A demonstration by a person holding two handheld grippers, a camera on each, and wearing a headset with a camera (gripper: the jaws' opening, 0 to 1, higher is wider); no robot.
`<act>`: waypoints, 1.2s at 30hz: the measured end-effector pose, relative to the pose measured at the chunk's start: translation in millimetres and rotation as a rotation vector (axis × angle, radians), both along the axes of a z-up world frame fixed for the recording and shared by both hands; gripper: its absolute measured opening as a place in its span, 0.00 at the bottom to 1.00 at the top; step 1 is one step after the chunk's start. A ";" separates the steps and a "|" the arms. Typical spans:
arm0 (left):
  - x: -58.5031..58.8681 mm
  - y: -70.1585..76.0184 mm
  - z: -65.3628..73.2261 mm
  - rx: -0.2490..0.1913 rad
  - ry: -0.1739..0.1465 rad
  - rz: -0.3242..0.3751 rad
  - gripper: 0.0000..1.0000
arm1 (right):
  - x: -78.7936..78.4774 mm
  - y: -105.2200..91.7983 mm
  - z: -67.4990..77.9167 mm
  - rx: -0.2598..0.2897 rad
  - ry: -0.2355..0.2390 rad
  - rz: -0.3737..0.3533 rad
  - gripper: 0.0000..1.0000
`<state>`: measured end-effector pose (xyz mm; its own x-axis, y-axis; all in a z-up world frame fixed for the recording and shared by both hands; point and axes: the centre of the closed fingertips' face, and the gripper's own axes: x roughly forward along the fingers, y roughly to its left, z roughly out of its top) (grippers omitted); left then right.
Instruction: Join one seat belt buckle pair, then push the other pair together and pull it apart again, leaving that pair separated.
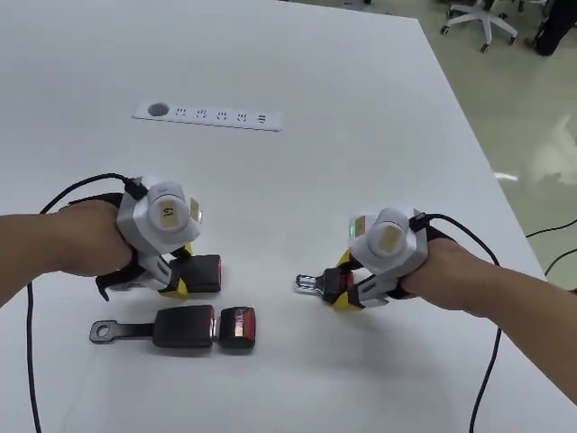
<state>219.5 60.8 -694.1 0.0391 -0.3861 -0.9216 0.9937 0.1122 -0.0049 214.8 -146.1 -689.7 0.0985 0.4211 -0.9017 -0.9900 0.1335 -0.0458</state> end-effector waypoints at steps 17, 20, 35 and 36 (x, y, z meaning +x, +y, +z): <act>2.6 8.4 24.5 -0.054 -0.098 0.060 0.43 | -2.0 5.5 14.7 0.070 -0.077 -0.124 0.44; -4.5 12.5 27.5 -0.056 -0.110 0.078 0.45 | -9.1 11.0 24.2 0.102 -0.090 -0.145 0.46; -52.0 34.2 84.1 -0.227 -0.202 0.253 0.72 | -53.1 12.1 63.8 0.244 -0.155 -0.289 0.67; -53.8 35.9 84.5 -0.228 -0.203 0.259 0.75 | -54.5 11.3 62.1 0.245 -0.156 -0.295 0.69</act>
